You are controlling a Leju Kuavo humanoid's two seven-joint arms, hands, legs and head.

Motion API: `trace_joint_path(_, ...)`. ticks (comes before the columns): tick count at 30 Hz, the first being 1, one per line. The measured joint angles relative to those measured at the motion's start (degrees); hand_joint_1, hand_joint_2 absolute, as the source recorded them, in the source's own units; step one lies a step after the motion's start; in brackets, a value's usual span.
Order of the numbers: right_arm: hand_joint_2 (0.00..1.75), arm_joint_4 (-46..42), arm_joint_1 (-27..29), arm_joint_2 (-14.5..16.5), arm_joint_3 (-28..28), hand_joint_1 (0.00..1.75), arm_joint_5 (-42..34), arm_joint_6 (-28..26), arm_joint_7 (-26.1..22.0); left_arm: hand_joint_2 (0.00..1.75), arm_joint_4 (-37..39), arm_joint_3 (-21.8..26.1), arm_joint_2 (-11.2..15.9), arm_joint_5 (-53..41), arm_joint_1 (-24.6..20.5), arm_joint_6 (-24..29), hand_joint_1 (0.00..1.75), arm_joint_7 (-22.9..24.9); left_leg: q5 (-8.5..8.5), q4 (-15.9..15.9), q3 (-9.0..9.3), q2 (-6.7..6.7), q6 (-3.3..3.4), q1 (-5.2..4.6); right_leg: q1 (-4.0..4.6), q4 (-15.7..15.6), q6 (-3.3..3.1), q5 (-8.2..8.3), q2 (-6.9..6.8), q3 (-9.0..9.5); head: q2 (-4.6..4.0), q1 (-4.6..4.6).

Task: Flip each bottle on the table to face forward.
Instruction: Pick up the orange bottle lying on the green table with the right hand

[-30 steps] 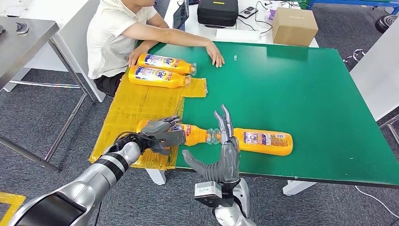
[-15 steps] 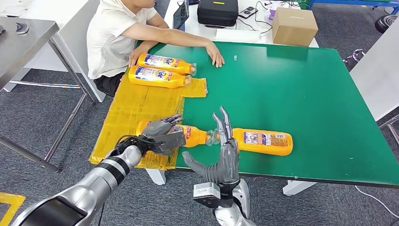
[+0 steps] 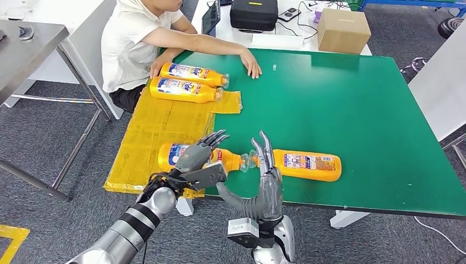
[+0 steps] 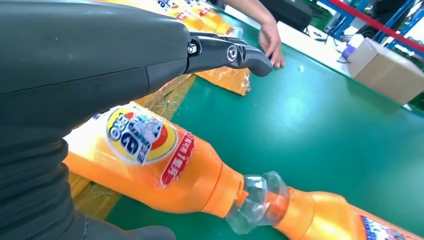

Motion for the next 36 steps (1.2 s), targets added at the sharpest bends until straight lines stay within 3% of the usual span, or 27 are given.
trace_joint_path(6,1.75,-1.1,1.0,0.0,-0.5,0.0,1.3,0.0,0.0,1.75,-6.0,0.8,-0.5,3.7,2.9,2.8,0.0,-0.4,0.01,0.0,-0.01,-0.01,-0.01,-0.01,-0.01,0.0,0.0,0.0,0.0,0.01,0.0,0.01)
trace_joint_path(9,1.75,-1.1,1.3,-0.1,-1.6,0.0,5.7,0.0,0.0,1.75,-9.2,0.7,-0.6,6.1,4.5,3.7,0.0,-0.9,-0.01,0.0,-0.01,-0.01,-0.01,-0.01,-0.02,0.0,0.0,-0.01,0.0,0.0,0.0,0.0)
trace_joint_path(13,1.75,0.1,1.2,-2.1,-6.6,0.0,17.4,0.0,1.6,1.75,-13.8,1.1,-1.7,13.7,8.4,6.8,0.0,-3.7,-0.04,0.0,-0.02,-0.08,0.01,-0.04,-0.04,0.0,0.0,-0.02,-0.03,0.02,0.0,-0.01)
trace_joint_path(18,1.75,1.6,1.1,-4.9,-12.7,0.0,21.2,0.0,2.2,1.75,-17.9,1.6,-3.3,19.0,12.7,9.6,0.0,-5.3,-0.04,0.0,-0.03,-0.18,0.02,-0.11,-0.11,-0.1,0.03,0.0,-0.06,0.02,0.0,0.0)
trace_joint_path(21,1.75,0.9,2.1,-5.3,-17.5,0.0,25.6,0.0,1.8,1.75,-19.6,3.4,-5.6,30.3,15.4,15.5,0.0,-7.5,-0.05,0.0,-0.01,-0.2,0.03,-0.11,-0.11,-0.1,0.05,0.01,-0.08,0.01,0.0,-0.01)
trace_joint_path(25,1.75,-2.3,3.3,-6.5,-25.6,0.0,23.3,-0.1,0.5,1.75,-20.9,4.1,-6.3,40.9,18.0,21.9,0.0,-11.7,-0.05,0.0,-0.02,-0.24,0.03,-0.1,-0.11,-0.1,0.05,0.0,-0.13,0.03,0.0,-0.02)
trace_joint_path(30,1.75,-5.2,4.2,-7.1,-30.9,0.0,19.9,-0.1,0.4,1.75,-21.6,4.0,-6.2,45.0,19.0,21.8,0.0,-11.2,-0.05,0.0,-0.02,-0.22,0.03,-0.11,-0.11,-0.1,0.05,0.0,-0.12,0.03,0.0,-0.01)
trace_joint_path(33,1.75,-4.3,4.1,-8.2,-31.6,0.0,20.6,0.1,4.8,1.75,-21.7,3.7,-6.2,46.0,19.2,21.0,0.0,-10.7,-0.05,0.0,-0.02,-0.23,0.03,-0.1,-0.11,-0.1,0.05,0.0,-0.13,0.05,0.0,-0.02)
trace_joint_path(36,1.75,-1.3,3.8,-11.2,-30.3,0.0,20.9,0.1,11.3,1.75,-22.0,3.6,-6.1,46.4,19.6,20.4,0.0,-10.5,-0.02,0.0,-0.04,-0.28,0.06,-0.11,-0.12,-0.1,0.05,0.0,-0.17,0.07,0.0,-0.01)
